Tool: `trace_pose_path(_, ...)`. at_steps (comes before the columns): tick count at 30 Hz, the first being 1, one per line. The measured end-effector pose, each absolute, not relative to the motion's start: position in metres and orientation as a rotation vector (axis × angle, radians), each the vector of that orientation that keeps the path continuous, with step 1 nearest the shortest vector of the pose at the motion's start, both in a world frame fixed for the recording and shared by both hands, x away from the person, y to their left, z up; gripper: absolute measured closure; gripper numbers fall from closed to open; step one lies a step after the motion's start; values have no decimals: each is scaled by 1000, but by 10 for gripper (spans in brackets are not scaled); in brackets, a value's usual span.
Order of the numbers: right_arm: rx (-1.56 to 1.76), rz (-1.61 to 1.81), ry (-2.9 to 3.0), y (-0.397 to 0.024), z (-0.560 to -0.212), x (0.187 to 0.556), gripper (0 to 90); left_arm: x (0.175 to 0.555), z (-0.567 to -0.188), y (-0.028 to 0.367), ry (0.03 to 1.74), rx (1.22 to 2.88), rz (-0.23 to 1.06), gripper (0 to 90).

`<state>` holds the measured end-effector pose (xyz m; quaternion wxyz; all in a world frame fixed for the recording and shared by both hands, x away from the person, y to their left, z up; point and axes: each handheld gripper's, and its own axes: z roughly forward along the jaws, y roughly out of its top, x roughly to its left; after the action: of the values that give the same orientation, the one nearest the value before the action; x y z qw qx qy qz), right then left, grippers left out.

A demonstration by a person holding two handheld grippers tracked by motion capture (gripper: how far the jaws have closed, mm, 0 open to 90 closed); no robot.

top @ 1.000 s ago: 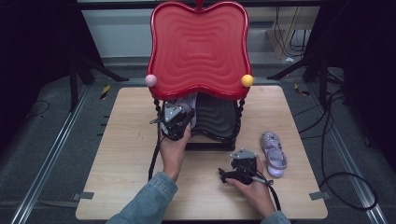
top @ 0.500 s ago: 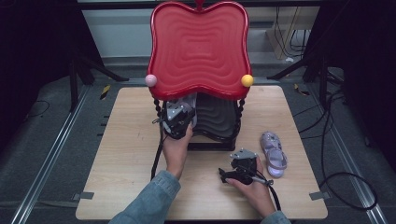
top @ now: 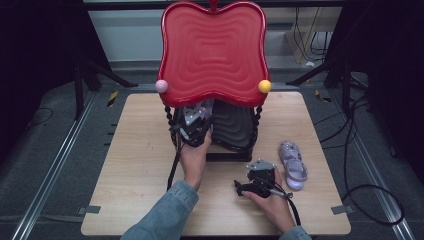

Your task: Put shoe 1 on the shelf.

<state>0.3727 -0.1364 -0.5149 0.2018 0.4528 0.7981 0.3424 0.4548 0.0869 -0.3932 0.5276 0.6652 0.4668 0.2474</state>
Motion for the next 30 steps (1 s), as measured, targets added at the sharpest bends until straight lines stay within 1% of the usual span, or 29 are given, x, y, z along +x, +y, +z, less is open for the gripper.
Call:
trace_pose_path(8,1265,956,2229,-136,-515,373,23,456,-394,82,1125,1595,596,814)
trace_pose_path(9,1265,956,2229,-136,-515,373,23,455,-394,80,1162,1581,608,808)
trace_pose_path(16,1266,957,2229,-136,-515,373,24,457,-394,76,1171,1586,588,747)
trace_pose_path(25,1266,958,2229,-136,-515,373,23,457,-394,73,1152,1610,603,692)
trace_pose_path(30,1263,955,2229,-136,-515,373,23,455,-392,72,1124,1617,607,641)
